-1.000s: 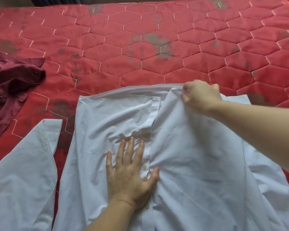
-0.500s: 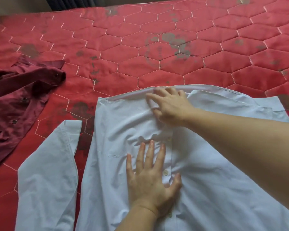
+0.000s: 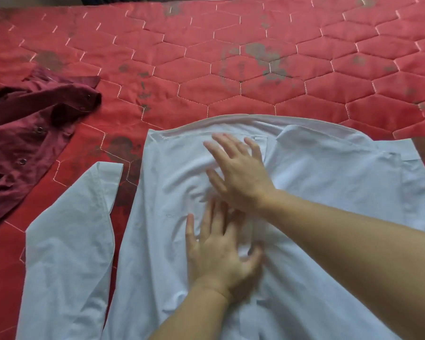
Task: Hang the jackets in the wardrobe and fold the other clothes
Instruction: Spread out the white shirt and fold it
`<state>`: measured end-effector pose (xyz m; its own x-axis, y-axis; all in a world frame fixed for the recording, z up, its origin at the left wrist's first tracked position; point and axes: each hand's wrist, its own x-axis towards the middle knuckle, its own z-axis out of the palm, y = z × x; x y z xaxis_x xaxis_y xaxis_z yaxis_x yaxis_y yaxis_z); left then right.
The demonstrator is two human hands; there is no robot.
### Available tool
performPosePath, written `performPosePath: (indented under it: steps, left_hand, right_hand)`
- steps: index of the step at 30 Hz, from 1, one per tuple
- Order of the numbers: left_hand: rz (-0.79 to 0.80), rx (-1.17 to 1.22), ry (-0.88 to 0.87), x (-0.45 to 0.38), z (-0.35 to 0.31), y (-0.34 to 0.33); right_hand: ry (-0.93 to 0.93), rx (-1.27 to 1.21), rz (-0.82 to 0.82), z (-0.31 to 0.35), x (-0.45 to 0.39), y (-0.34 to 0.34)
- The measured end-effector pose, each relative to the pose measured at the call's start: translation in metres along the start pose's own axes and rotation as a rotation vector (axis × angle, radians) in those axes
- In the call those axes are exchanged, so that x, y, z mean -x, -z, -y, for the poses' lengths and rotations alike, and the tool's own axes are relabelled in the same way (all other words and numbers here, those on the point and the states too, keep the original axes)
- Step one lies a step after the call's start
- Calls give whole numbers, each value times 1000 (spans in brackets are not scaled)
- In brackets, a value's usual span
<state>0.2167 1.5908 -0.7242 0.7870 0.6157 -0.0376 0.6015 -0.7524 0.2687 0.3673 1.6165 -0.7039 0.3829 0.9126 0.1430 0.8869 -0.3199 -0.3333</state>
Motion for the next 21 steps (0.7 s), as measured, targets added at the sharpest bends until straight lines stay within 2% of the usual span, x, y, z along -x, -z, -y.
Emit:
performPosePath:
  steps: [2, 4, 8, 10, 14, 18, 21]
  left_hand:
    - [7, 14, 26, 1, -1, 1]
    - [2, 5, 40, 0, -2, -1]
    - [-40, 72, 39, 2, 1, 1]
    - [-64, 131, 22, 3, 0, 3]
    - [-95, 166, -2, 4, 3, 1]
    - [-147, 224, -17, 5, 3, -2]
    - [-136, 197, -11, 4, 2, -2]
  right_hand:
    - [-17, 17, -170, -17, 42, 12]
    - [-117, 35, -233, -28, 72, 19]
    - [-646, -299, -184, -32, 55, 29]
    - [-809, -386, -112, -38, 26, 37]
    - [-813, -436, 9, -46, -14, 37]
    - [-729, -497, -182, -50, -28, 27]
    - [-745, -341, -162, -55, -24, 19]
